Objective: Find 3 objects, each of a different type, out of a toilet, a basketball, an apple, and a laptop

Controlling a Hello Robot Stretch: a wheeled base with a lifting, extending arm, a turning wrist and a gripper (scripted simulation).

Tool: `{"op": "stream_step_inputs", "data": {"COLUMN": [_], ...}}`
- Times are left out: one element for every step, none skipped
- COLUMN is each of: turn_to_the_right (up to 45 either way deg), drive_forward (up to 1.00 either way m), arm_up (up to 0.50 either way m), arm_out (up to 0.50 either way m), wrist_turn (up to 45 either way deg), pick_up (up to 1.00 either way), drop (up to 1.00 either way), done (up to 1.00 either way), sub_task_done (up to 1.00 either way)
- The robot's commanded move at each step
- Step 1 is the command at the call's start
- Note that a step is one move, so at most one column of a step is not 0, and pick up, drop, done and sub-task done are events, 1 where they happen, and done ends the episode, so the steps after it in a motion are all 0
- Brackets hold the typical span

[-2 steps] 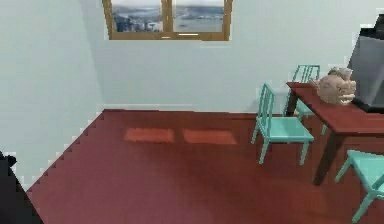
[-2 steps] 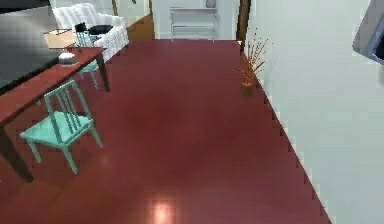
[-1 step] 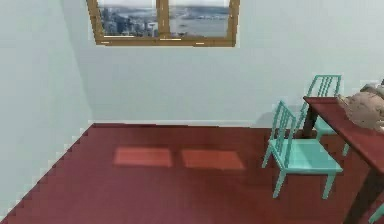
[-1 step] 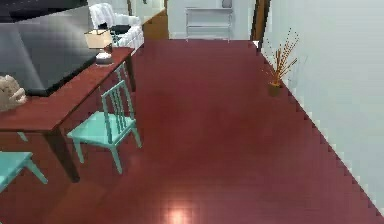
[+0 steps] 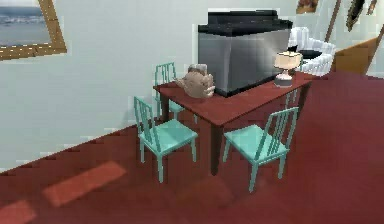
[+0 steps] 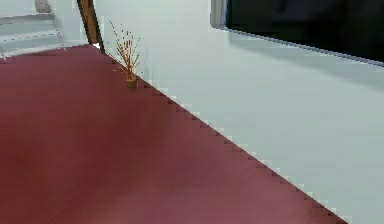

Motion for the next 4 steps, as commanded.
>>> {"op": "stream_step_inputs", "data": {"turn_to_the_right": [0.0, 45.0, 6.0, 0.0], "drive_forward": [0.45, 0.00, 0.00, 0.75], "arm_up": [0.00, 0.00, 0.00, 0.00], "arm_out": [0.00, 0.00, 0.00, 0.00], "wrist_turn": [0.0, 0.0, 0.0, 0.0], "pick_up": [0.00, 0.00, 0.00, 0.00], "drop": [0.00, 0.00, 0.00, 0.00], "done": [0.00, 0.00, 0.00, 0.00], "sub_task_done": [0.00, 0.00, 0.00, 0.00]}}
